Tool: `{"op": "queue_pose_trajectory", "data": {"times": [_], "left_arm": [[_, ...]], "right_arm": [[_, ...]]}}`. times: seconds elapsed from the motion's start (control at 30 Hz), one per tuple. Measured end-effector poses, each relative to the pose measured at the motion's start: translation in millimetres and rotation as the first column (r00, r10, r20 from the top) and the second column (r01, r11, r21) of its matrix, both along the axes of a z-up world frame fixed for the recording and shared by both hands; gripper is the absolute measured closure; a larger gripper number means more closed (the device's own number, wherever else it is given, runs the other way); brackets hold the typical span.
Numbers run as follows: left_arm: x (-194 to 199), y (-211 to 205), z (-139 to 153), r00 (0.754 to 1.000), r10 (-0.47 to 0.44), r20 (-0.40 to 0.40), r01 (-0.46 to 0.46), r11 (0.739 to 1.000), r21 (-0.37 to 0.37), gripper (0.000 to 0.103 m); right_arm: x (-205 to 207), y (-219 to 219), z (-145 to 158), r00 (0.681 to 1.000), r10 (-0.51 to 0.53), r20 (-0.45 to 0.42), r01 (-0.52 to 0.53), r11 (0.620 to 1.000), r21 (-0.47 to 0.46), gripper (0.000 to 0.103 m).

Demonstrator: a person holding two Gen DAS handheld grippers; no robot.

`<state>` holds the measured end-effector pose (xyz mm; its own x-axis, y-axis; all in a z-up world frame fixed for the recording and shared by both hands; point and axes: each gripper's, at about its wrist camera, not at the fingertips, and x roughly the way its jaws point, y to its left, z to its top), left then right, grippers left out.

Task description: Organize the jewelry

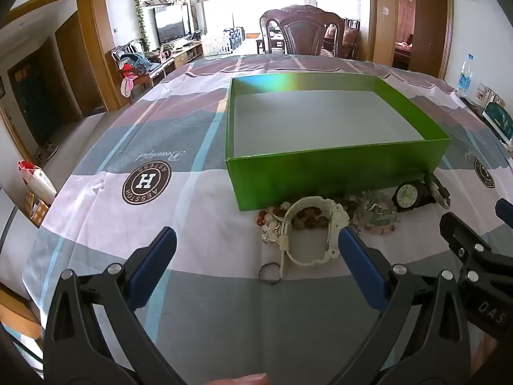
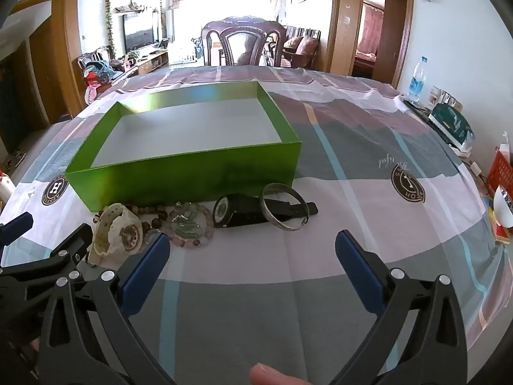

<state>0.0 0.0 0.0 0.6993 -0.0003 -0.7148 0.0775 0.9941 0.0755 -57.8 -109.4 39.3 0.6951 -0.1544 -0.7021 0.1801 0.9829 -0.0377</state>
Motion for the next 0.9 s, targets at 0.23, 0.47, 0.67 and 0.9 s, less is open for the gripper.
{"op": "queue_pose_trajectory", "data": {"times": [0.23, 0.47, 0.67, 0.9], "left_arm": [[0.0, -0.3, -0.2, 1.000, 0.000, -0.002, 0.000, 1.000, 0.008, 0.003], [0.1, -0.4, -0.1, 1.000, 0.000, 0.000, 0.000, 1.000, 0.009, 0.003], [0.0, -0.3, -0.1, 1.000, 0.000, 0.001, 0.000, 1.000, 0.010, 0.003], [0.0, -0.3, 0.0, 1.000, 0.000, 0.002, 0.000, 1.000, 0.009, 0.003]], "right_arm": [[0.7, -0.5, -0.5, 1.000, 0.001, -0.003, -0.001, 1.000, 0.003, 0.002], [0.8, -0.9, -0.6, 1.000, 0.000, -0.005, 0.000, 1.000, 0.002, 0.002], [0.2, -1.1, -0.7, 1.000, 0.000, -0.006, 0.000, 1.000, 0.003, 0.002], [-0.3, -1.4, -1.2, 1.000, 0.000, -0.006, 0.001, 1.000, 0.003, 0.002]]}}
